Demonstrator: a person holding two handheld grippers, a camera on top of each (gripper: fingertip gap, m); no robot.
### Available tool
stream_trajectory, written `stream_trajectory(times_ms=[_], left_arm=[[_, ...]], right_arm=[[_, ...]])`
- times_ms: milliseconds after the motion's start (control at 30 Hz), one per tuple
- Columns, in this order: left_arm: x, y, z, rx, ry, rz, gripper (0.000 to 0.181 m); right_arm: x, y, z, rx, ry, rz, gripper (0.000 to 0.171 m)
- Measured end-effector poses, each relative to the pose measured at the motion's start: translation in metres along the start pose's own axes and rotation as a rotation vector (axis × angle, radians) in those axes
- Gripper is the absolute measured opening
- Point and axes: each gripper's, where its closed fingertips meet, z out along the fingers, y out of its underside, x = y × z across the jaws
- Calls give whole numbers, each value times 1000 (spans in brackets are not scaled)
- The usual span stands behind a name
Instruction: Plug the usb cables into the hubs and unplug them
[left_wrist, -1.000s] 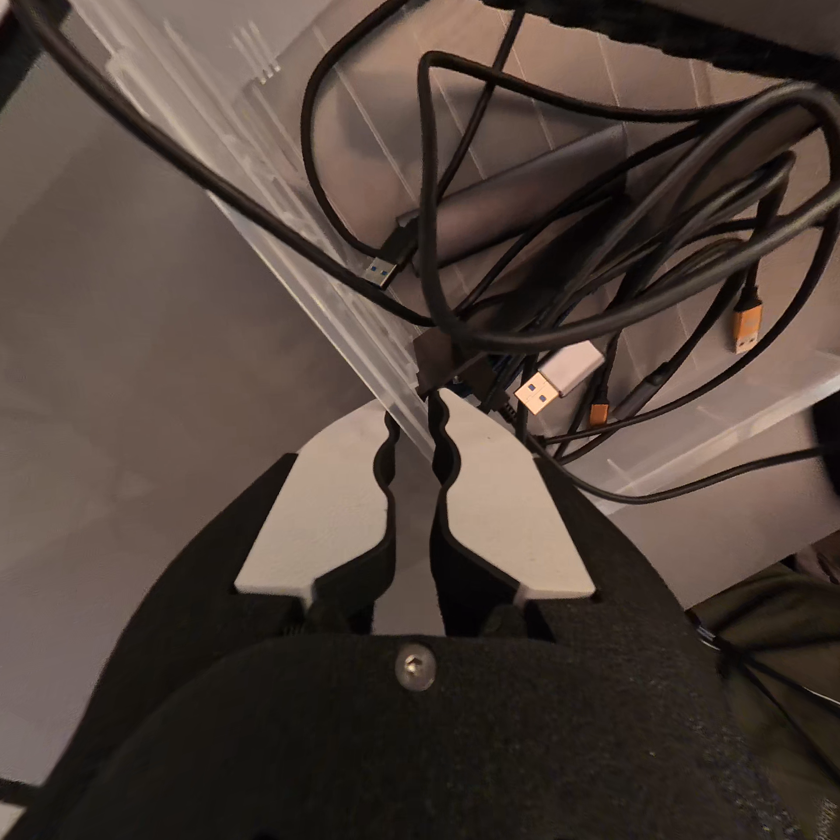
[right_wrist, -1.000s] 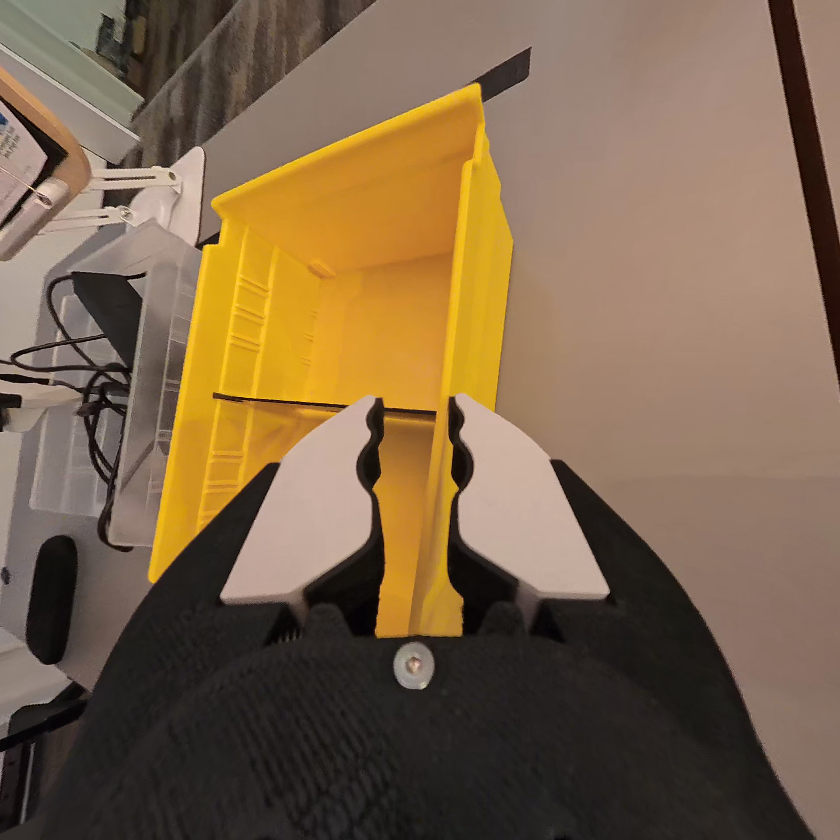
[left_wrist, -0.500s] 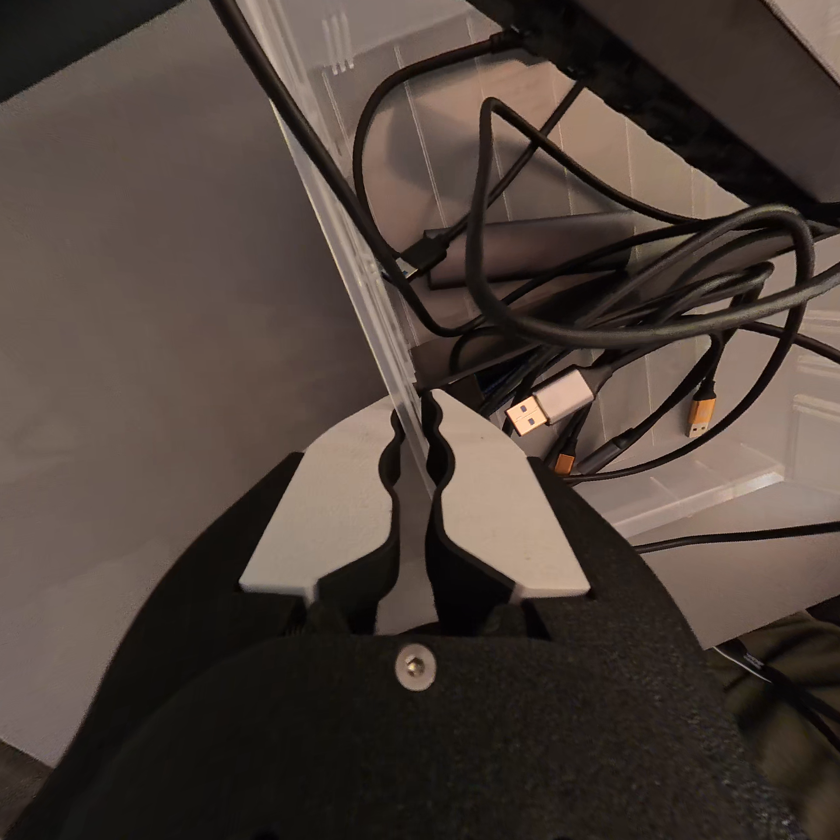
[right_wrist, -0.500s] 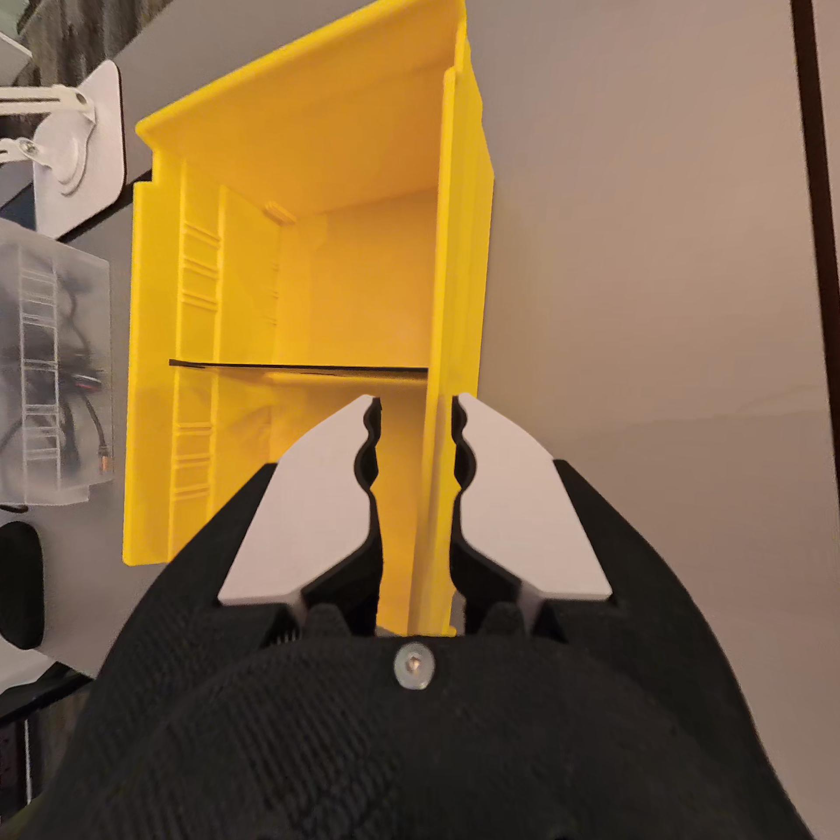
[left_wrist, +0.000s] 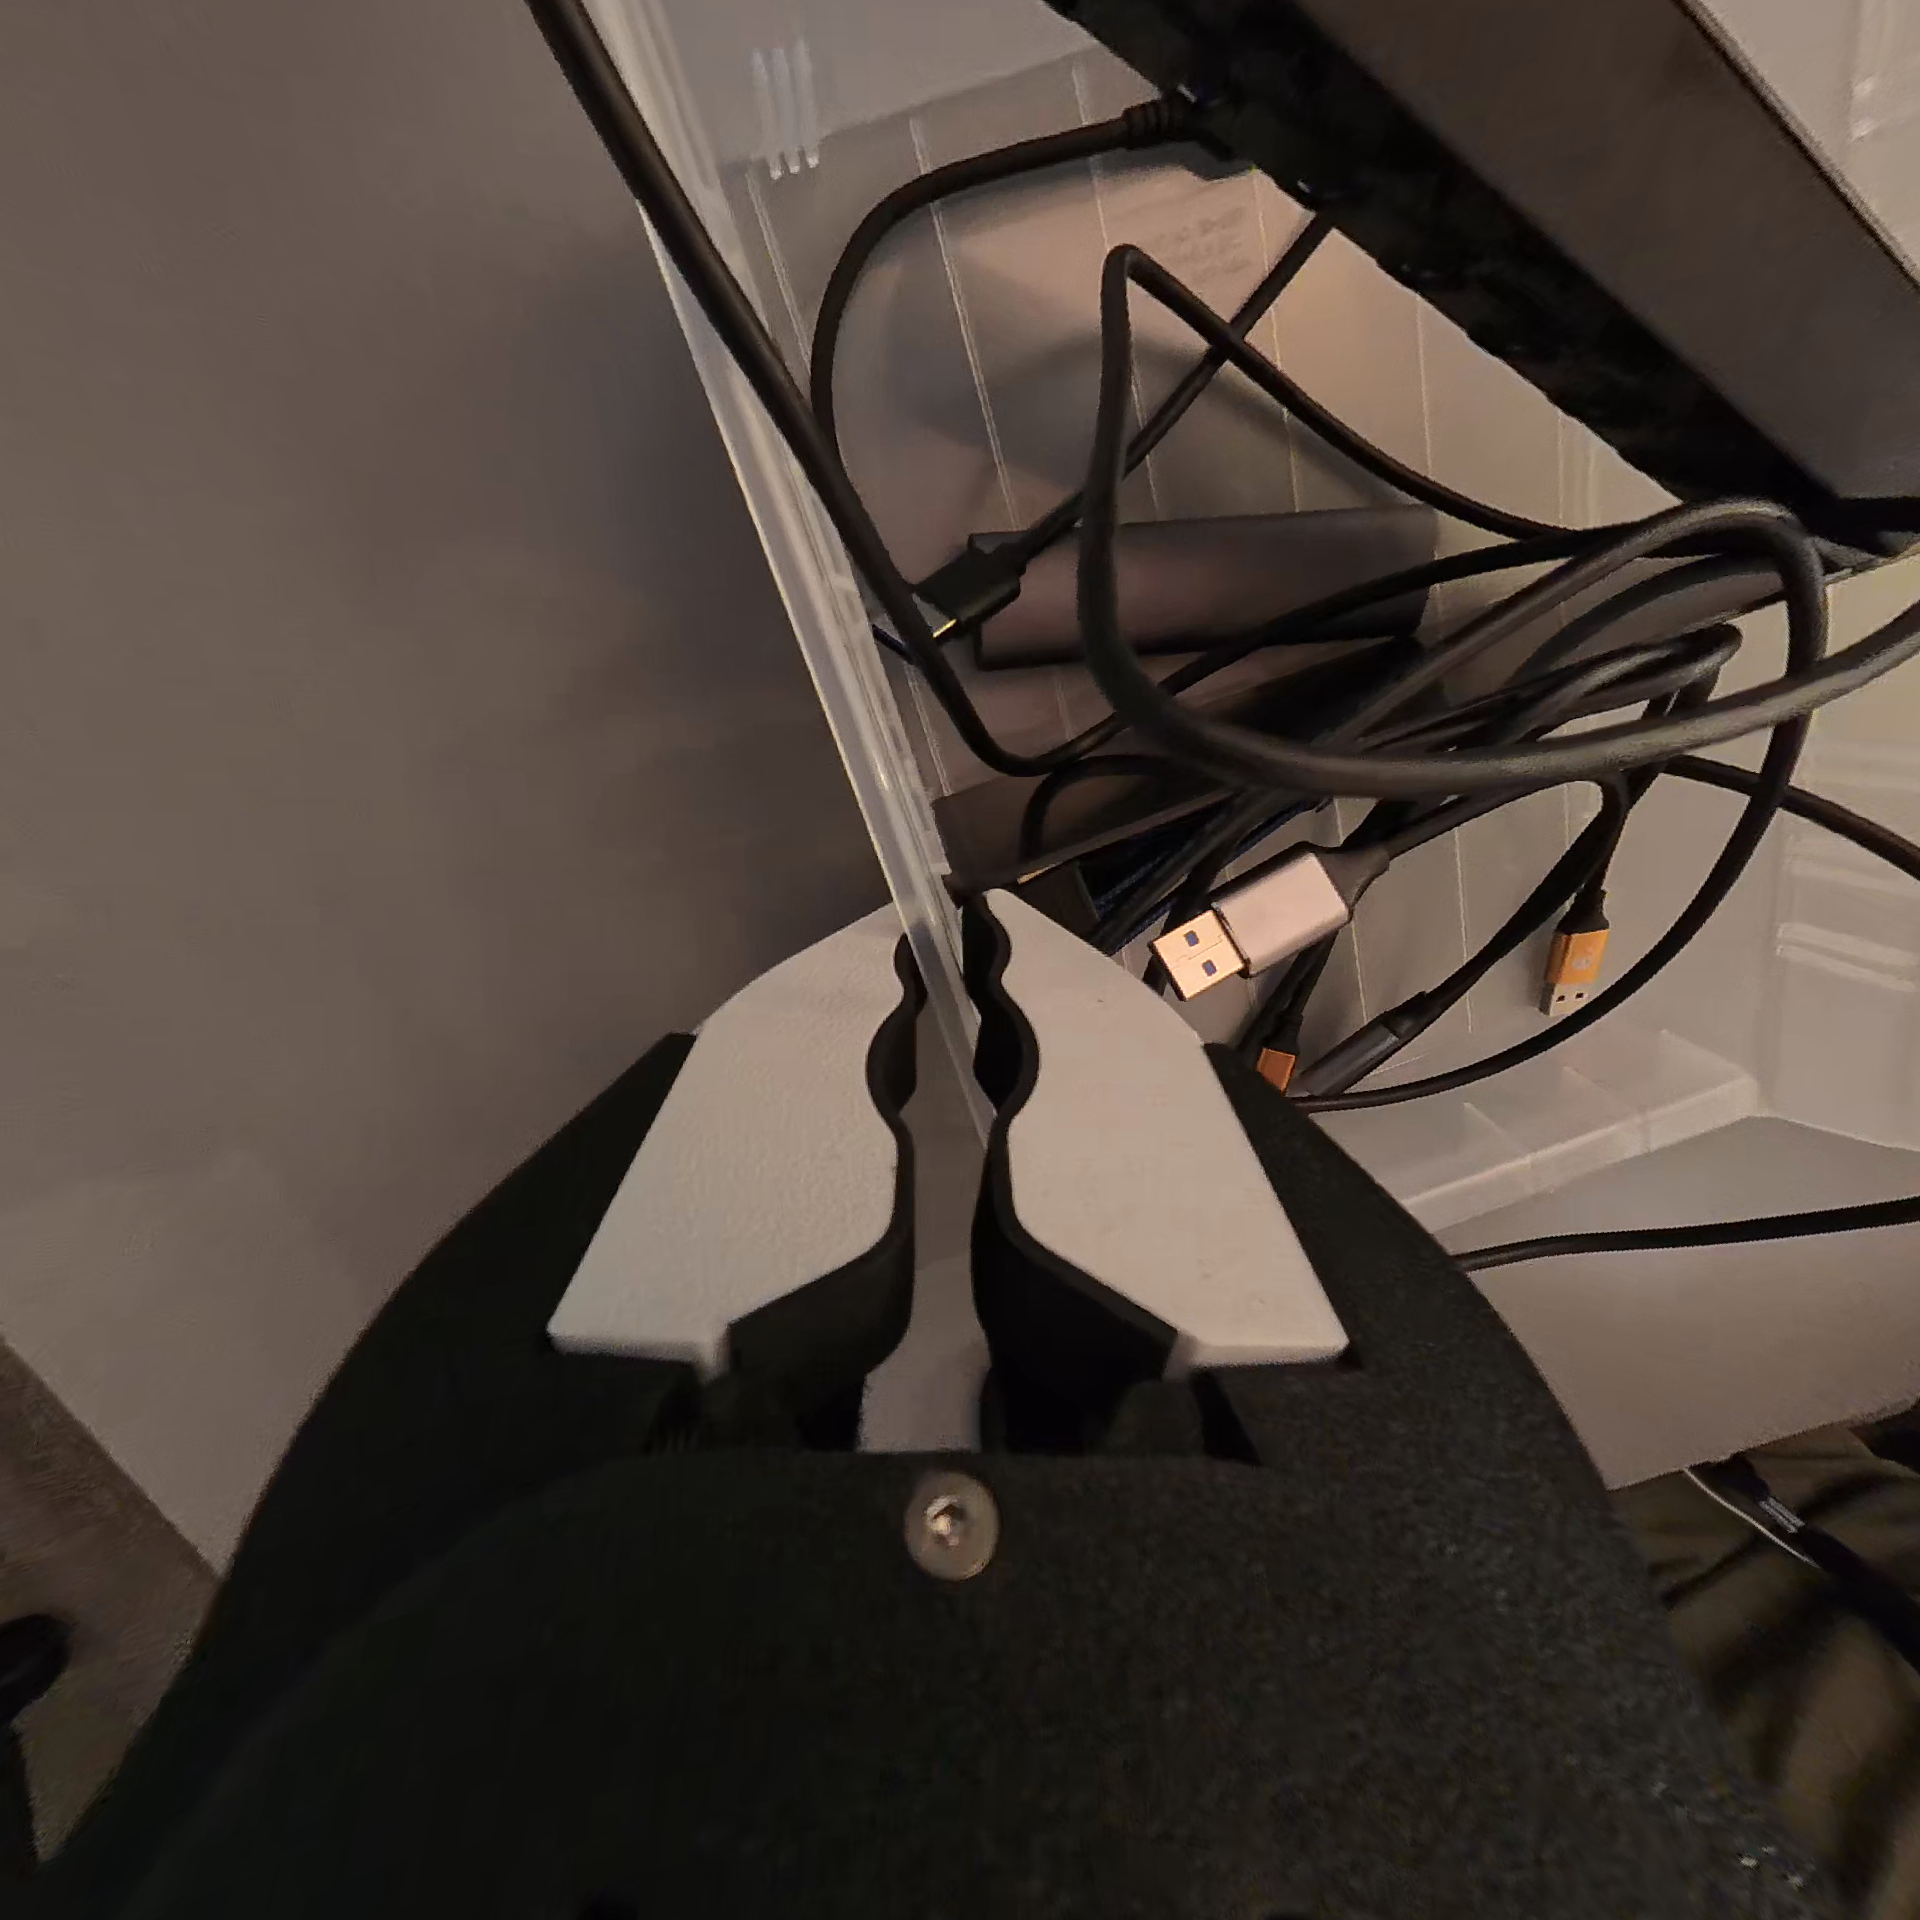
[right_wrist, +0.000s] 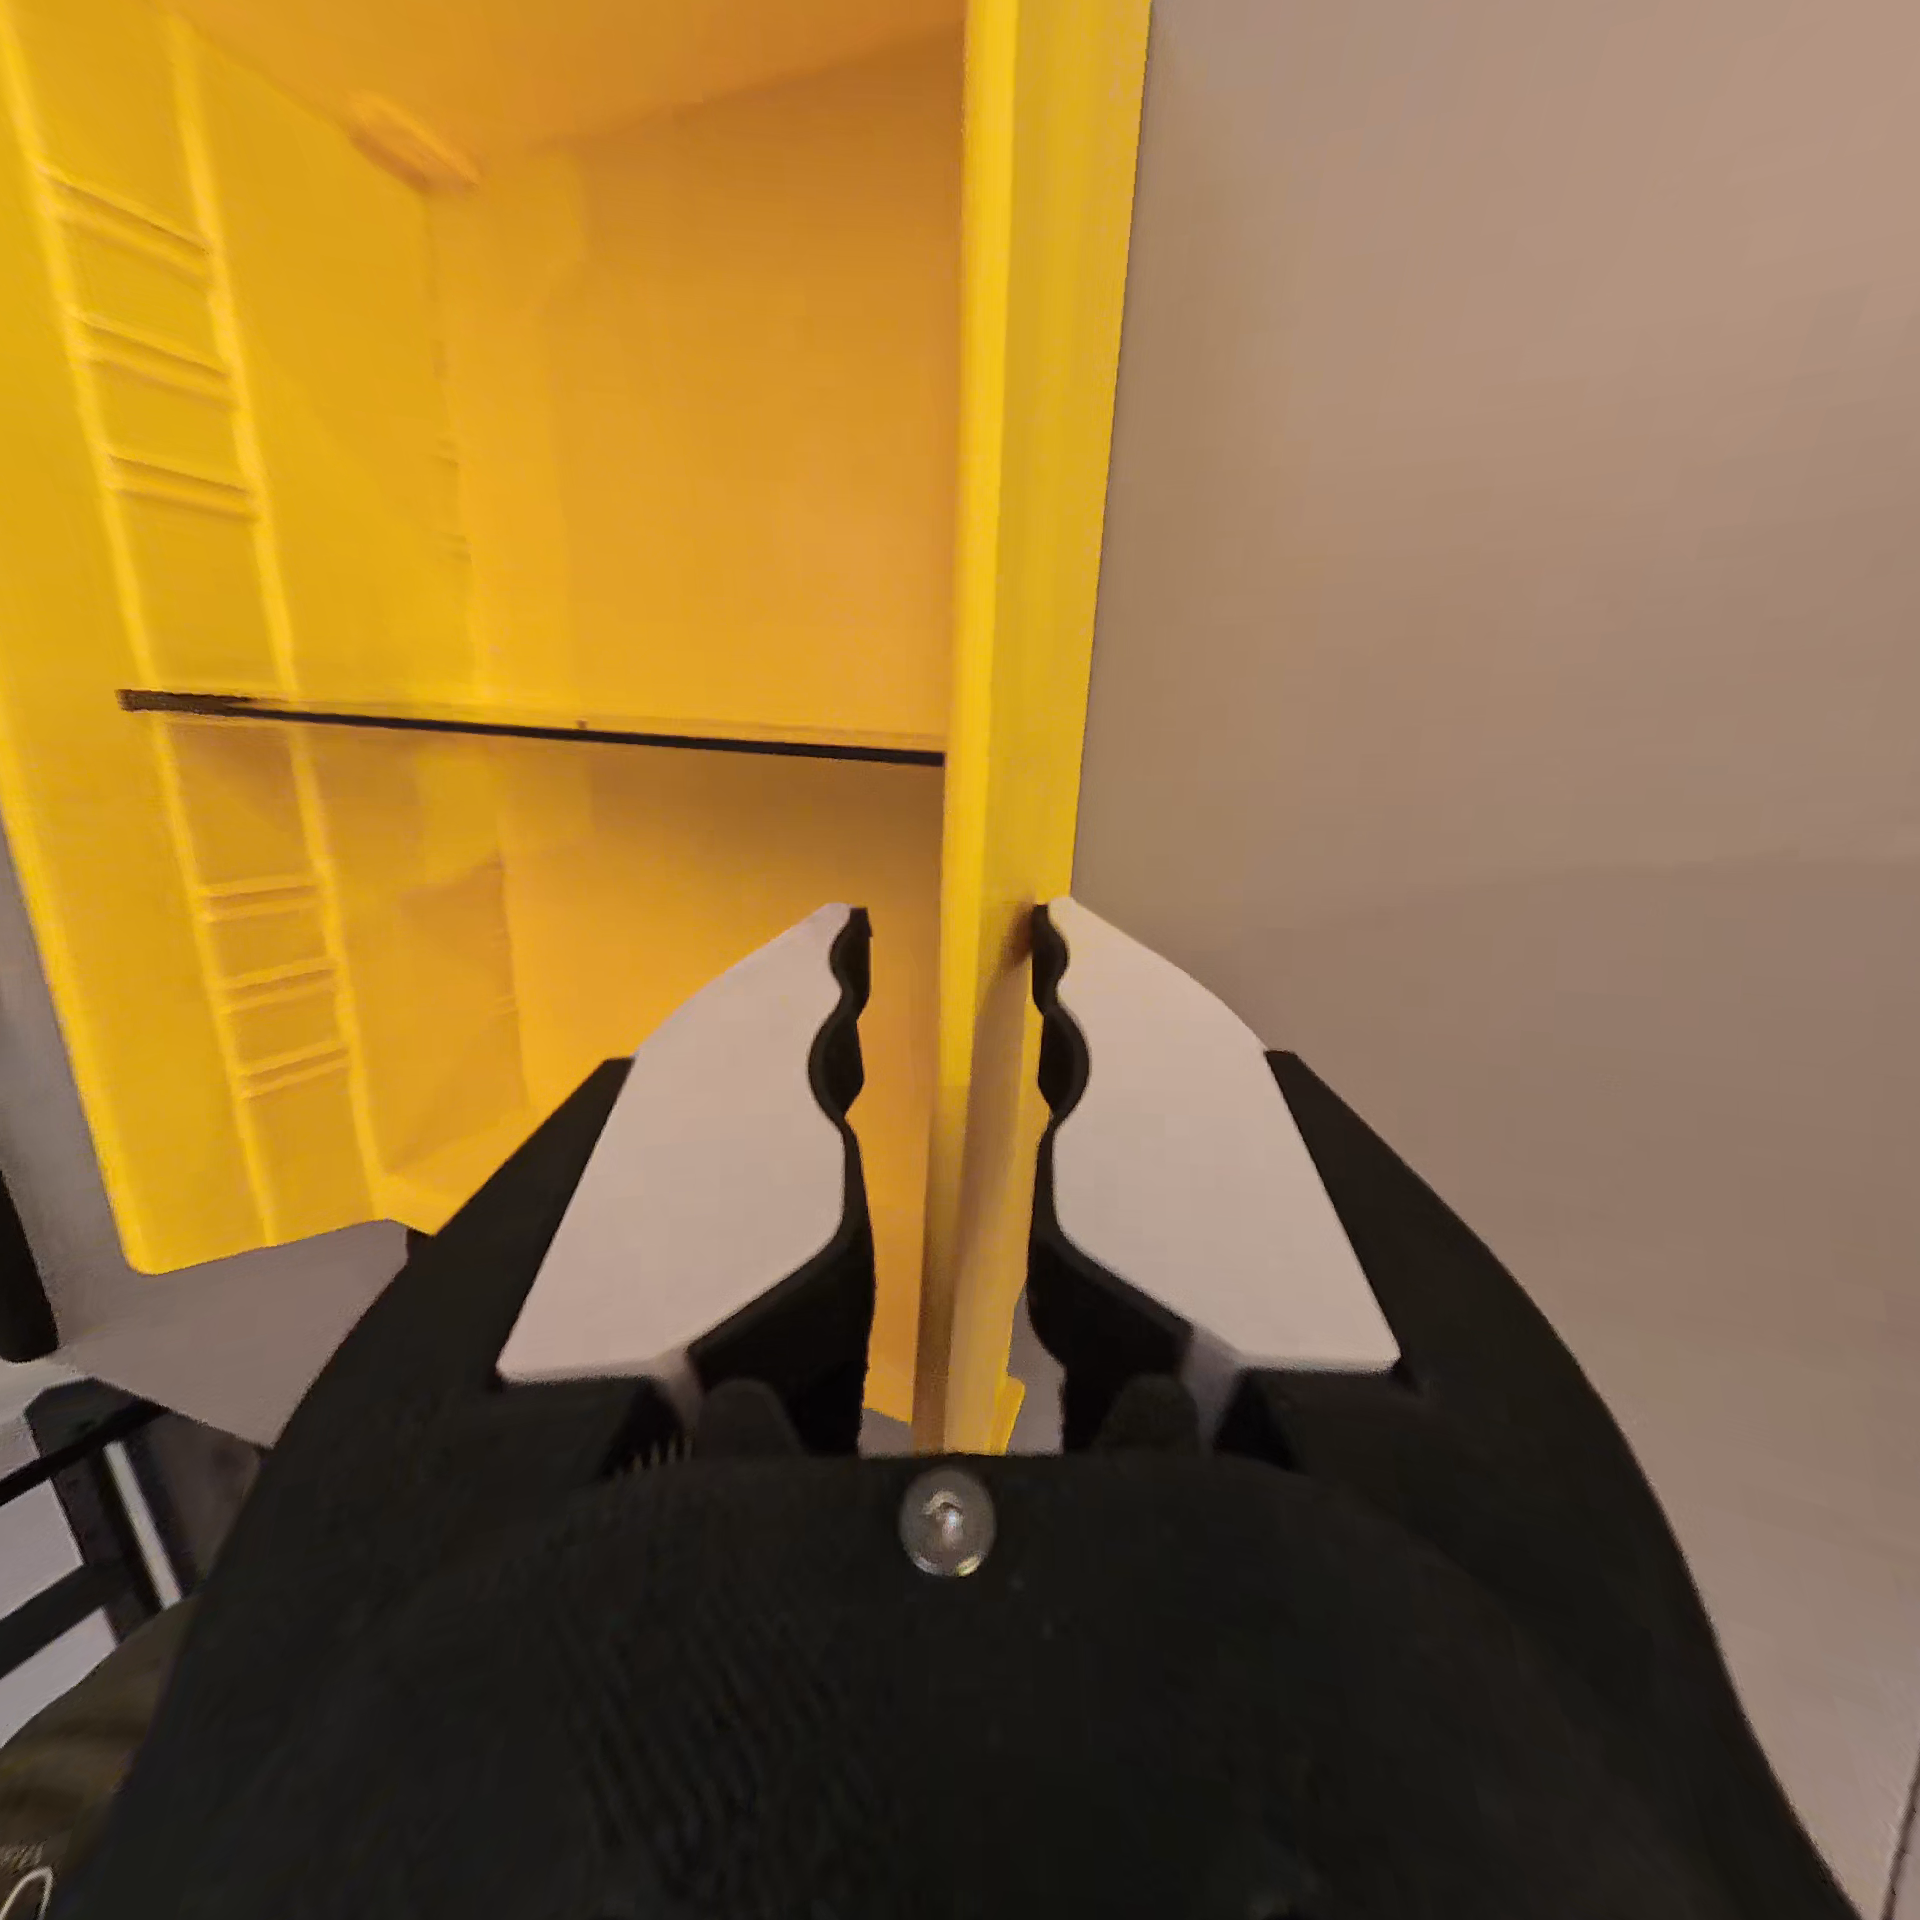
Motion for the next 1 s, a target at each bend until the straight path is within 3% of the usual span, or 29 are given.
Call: stream_trajectory(times_ms=[67, 133, 700, 1000], left_arm=[[-13, 5, -3, 6, -8, -18, 6], [-25, 10, -6, 12, -17, -35, 6], [-72, 28, -18, 53, -28, -87, 5], [-78, 31, -19, 62, -43, -81, 5]], right_arm=[[1, 3, 7, -47, 33, -1, 30], [3, 4, 11, -83, 77, 4, 15], [-86, 3, 52, -322, 163, -142, 7], [-83, -6, 53, -285, 136, -102, 7]])
